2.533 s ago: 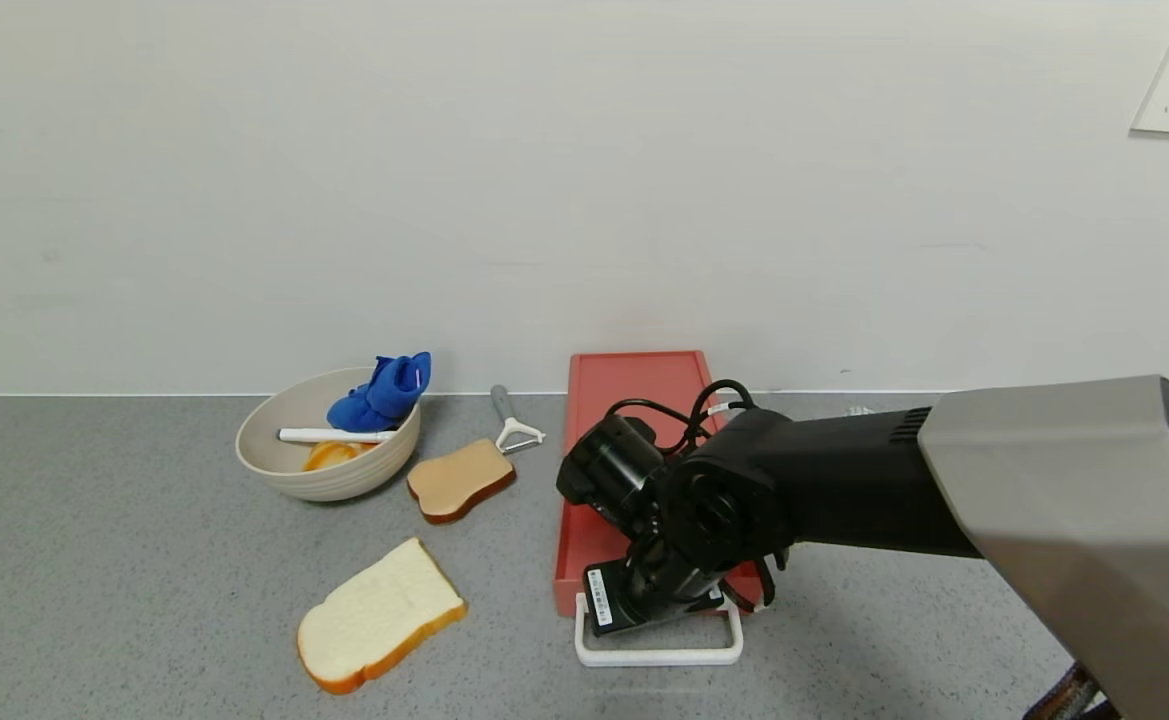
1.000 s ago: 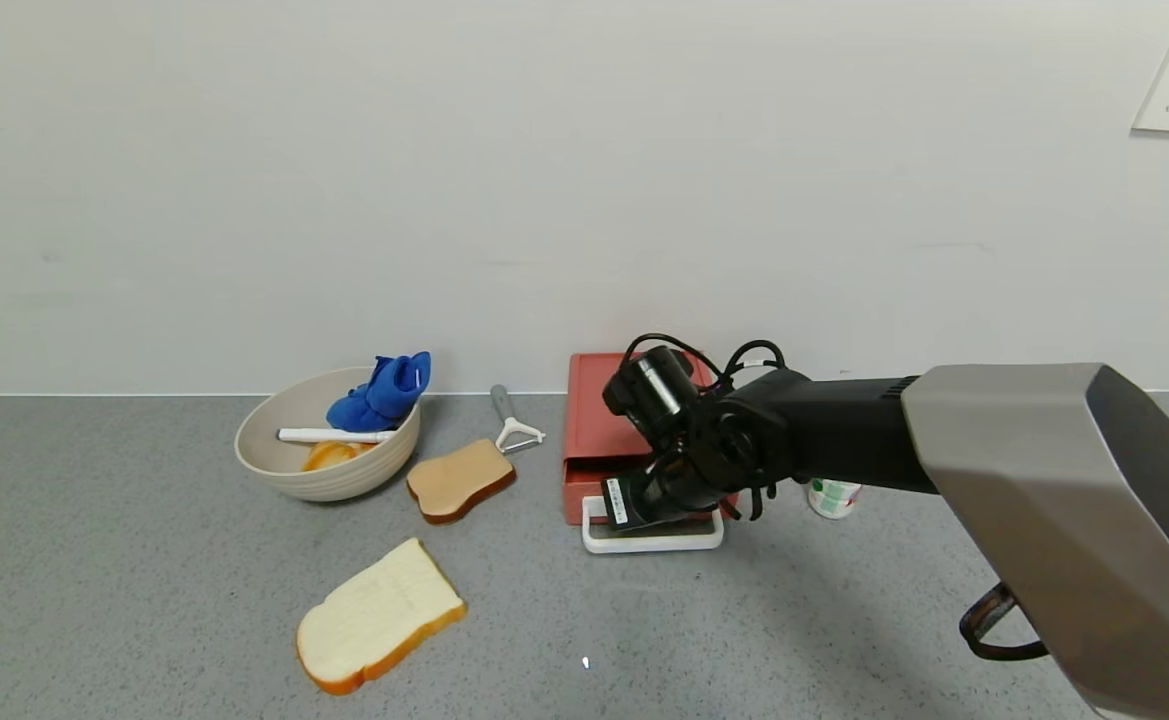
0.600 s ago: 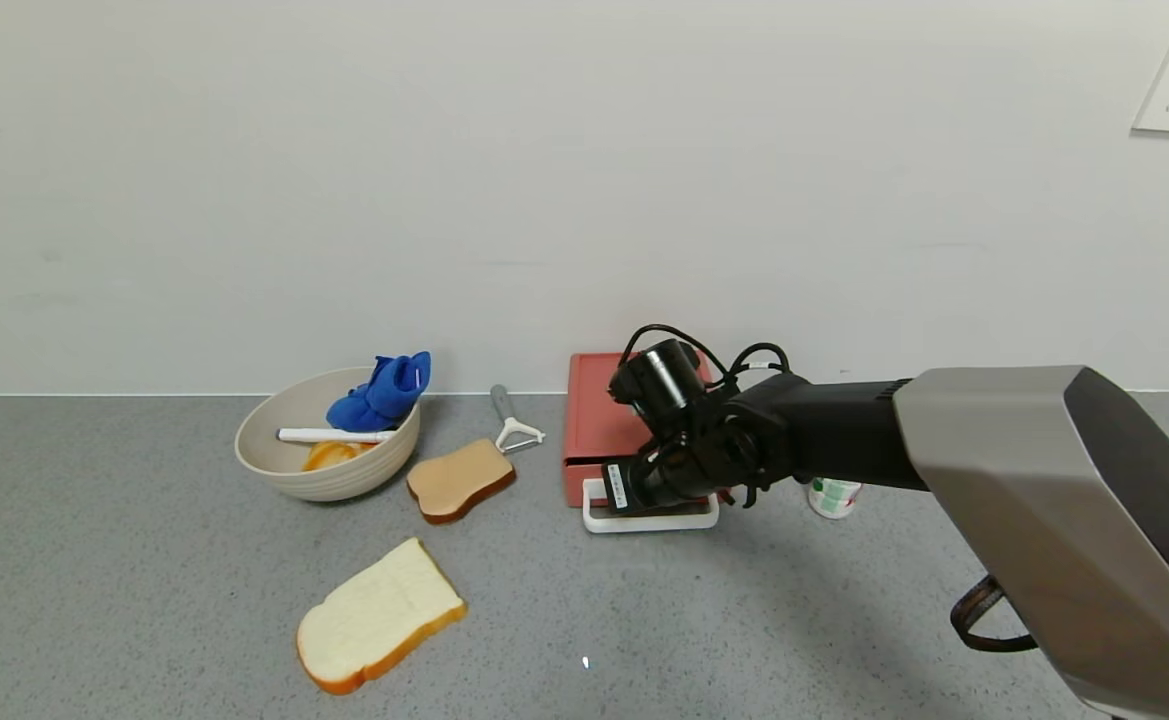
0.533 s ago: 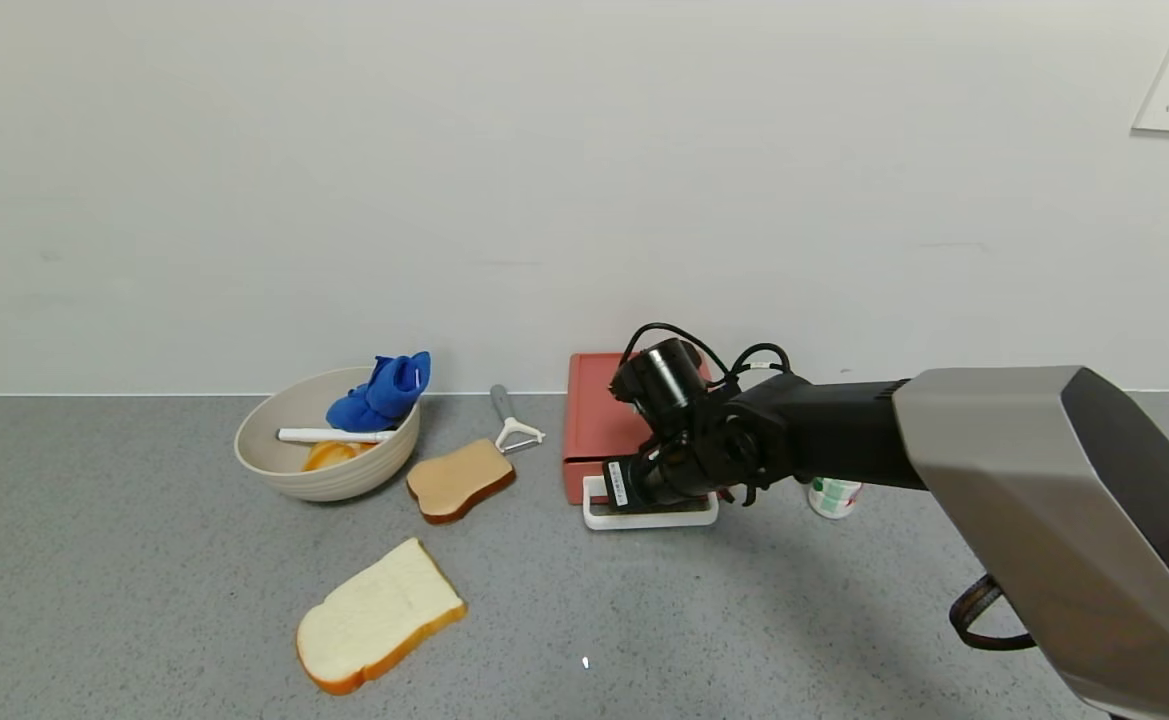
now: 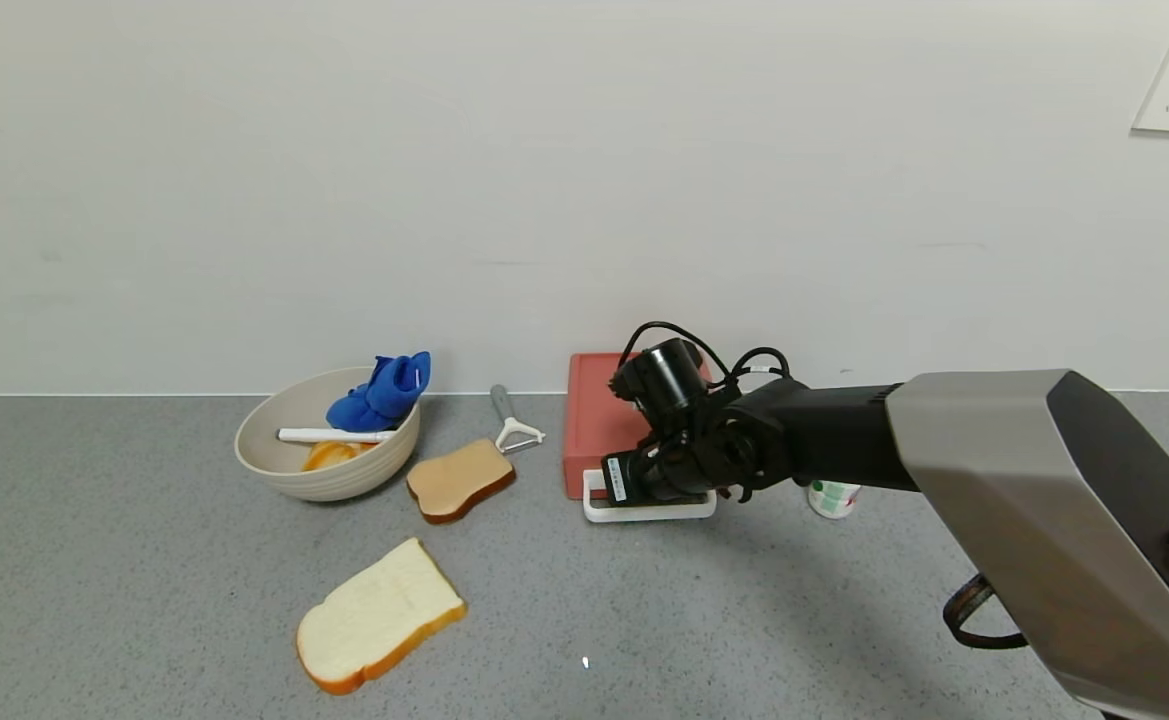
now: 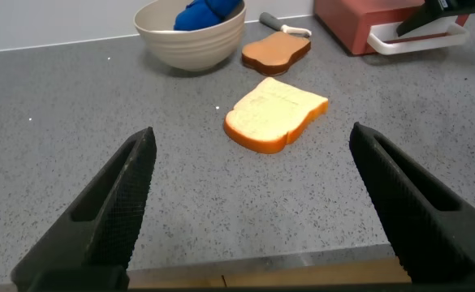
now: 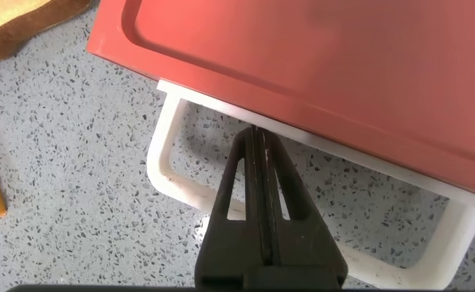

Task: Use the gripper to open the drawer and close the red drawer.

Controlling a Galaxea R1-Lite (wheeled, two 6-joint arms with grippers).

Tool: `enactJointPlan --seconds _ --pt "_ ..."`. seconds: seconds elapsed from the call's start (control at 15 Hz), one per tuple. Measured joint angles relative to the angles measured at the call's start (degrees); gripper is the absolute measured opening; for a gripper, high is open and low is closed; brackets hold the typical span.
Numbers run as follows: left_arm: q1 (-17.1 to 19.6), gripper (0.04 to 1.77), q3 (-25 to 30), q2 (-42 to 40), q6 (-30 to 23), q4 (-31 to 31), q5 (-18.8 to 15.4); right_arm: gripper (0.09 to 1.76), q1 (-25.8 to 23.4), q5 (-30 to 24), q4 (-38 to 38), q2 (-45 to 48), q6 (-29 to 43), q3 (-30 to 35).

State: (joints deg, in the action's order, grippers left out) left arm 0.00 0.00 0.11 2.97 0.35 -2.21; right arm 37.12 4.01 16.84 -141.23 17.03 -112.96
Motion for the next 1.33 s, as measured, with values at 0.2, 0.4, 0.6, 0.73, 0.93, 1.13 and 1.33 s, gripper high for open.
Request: enactJointPlan --seconds 0.2,0.4,0.6,0.73,0.93,1.13,1.33 --pt "0.0 1.72 0.0 0.0 -0.1 0.0 0.0 0.12 0.0 0.0 -1.2 0.0 0.0 0.3" --pt "0.0 1.72 0.0 0.0 -0.2 0.0 0.0 0.12 0.1 -0.1 -1.2 1.2 0.0 1.1" --pt "0.0 1.72 0.0 0.0 -0.2 0.0 0.0 0.12 0.8 -0.2 -0.7 5.5 -1.2 4.5" --pt "0.0 1.72 0.0 0.0 -0.3 0.0 0.0 0.12 1.1 -0.3 -0.7 10.0 -2.7 7.9" --pt "0.0 1.72 0.0 0.0 -0.3 0.0 0.0 0.12 1.1 -1.0 -1.3 18.3 -5.7 15.9" --pt "0.0 1.72 0.0 0.0 -0.3 0.0 0.0 0.27 -0.4 -5.4 -5.4 26.3 -10.1 27.3" --pt "0.0 1.72 0.0 0.0 -0.3 0.0 0.0 0.73 -2.1 -8.5 -14.3 33.7 -13.8 39.1"
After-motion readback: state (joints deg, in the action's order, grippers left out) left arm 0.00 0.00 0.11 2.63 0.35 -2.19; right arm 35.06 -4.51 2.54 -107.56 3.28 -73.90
